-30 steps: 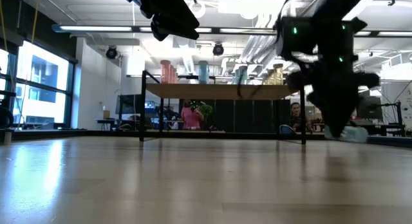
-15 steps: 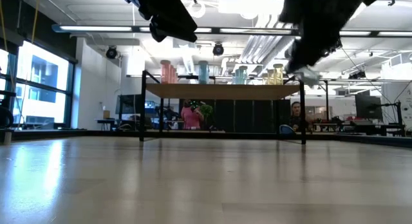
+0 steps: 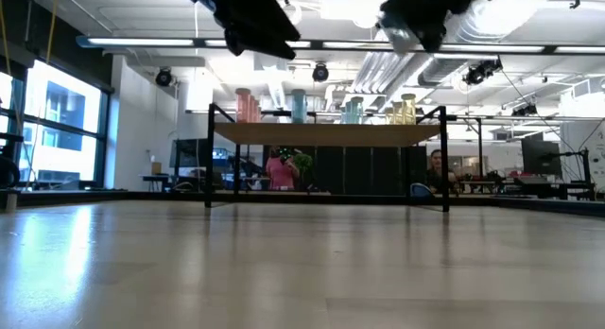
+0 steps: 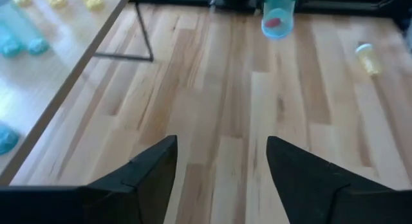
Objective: Pick and place medicine bottles onto shelf by color
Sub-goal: Put the green pill bottle on the shelf aligned with the other green pill bottles
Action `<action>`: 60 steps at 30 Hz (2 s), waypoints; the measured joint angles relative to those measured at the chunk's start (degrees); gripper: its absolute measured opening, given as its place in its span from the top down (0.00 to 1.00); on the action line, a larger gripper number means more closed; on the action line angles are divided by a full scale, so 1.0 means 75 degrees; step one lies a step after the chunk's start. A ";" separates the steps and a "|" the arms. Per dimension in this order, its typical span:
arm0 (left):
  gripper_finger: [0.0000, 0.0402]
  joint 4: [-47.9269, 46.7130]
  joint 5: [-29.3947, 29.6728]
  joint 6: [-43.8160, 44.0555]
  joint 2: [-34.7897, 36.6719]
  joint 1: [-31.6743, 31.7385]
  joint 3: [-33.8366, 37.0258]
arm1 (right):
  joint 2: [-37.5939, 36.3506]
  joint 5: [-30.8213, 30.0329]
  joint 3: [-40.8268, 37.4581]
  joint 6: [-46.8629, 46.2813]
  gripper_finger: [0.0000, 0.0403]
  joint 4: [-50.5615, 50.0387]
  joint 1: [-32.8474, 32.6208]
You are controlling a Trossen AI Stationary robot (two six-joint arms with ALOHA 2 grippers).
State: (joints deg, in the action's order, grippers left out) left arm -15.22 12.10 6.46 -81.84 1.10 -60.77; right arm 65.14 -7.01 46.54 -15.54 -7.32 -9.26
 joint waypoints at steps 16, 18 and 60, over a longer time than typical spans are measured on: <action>0.43 0.2264 -0.0950 -0.0018 -0.0076 -0.0006 0.0002 | 0.0023 -0.0058 0.0000 0.1266 0.77 0.2521 -0.0125; 0.43 0.2596 -0.0948 -0.0040 -0.0130 -0.0006 -0.0001 | 0.0023 -0.0058 0.0000 0.1363 0.77 0.2702 -0.0125; 0.49 0.3857 -0.1342 -0.0229 -0.0470 0.0000 0.0000 | 0.0976 -0.0040 0.0000 0.1618 0.77 0.4667 -0.0125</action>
State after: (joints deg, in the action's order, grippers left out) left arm 13.71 2.03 4.75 -85.36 1.10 -60.77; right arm 72.47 -7.31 46.54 -3.40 27.68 -10.20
